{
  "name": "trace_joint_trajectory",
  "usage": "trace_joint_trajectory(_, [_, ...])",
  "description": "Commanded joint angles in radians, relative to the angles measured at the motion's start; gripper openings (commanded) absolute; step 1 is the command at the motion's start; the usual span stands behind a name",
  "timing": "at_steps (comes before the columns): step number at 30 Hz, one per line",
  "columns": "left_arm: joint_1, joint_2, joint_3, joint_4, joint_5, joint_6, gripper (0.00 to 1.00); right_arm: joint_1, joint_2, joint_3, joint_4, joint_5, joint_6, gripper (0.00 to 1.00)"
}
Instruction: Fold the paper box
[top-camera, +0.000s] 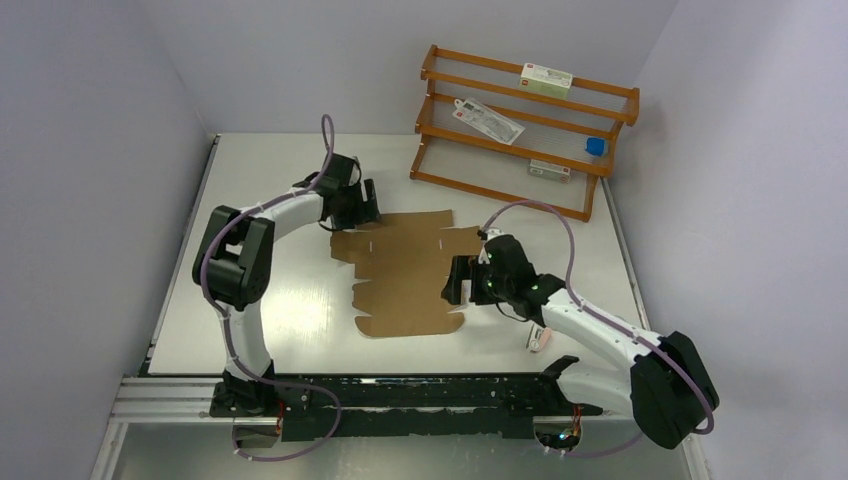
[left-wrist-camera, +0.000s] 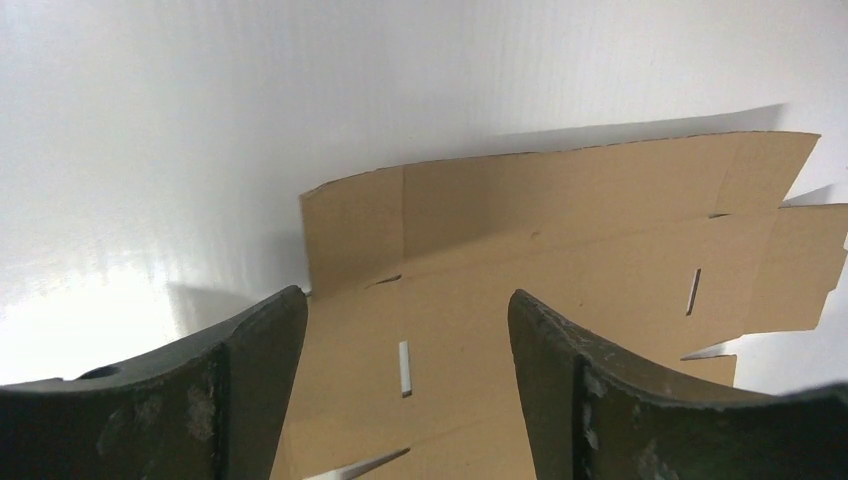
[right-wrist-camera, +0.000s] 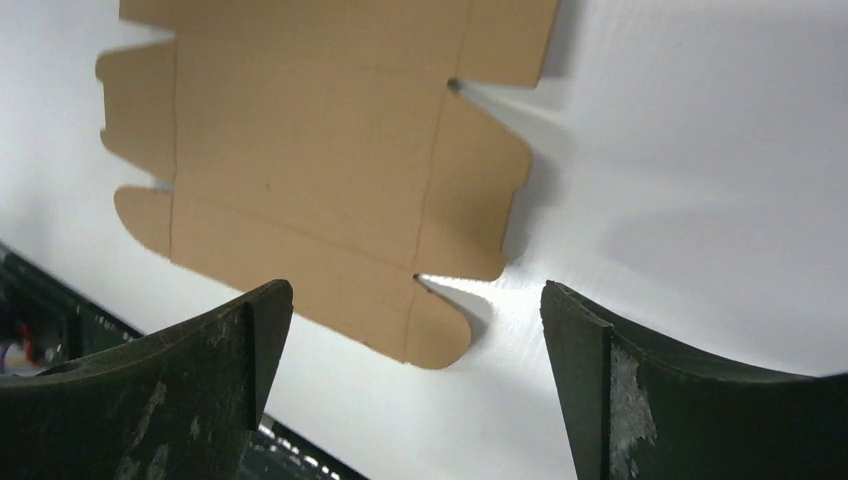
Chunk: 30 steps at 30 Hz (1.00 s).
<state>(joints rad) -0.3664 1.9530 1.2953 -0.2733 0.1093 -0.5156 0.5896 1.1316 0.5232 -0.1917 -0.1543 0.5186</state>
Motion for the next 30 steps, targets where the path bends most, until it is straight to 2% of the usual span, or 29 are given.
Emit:
trace_joint_trajectory(1, [0.04,-0.108,0.012,-0.072,-0.04,0.023,0.79,-0.007,-0.041,0.095,-0.087,0.185,-0.074,1.0])
trace_joint_trajectory(6, [0.105,-0.24,-0.061,-0.126,-0.04,0.046,0.78,-0.034,0.056,0.216,-0.067,0.193,-0.157,1.0])
trace_joint_trajectory(10, [0.149,-0.276,-0.06,-0.196,0.004,0.116,0.79,-0.059,0.164,0.316,-0.007,0.161,-0.201,1.0])
trace_joint_trajectory(18, [0.244,-0.186,-0.032,-0.311,0.175,0.262,0.78,-0.186,0.424,0.511,0.11,0.016,-0.241,0.97])
trace_joint_trajectory(25, [0.245,-0.101,-0.01,-0.31,0.281,0.283,0.75,-0.244,0.648,0.649,0.152,-0.057,-0.28,0.92])
trace_joint_trajectory(30, [0.245,-0.033,0.064,-0.336,0.3,0.29,0.73,-0.244,0.755,0.733,0.154,-0.075,-0.301,0.89])
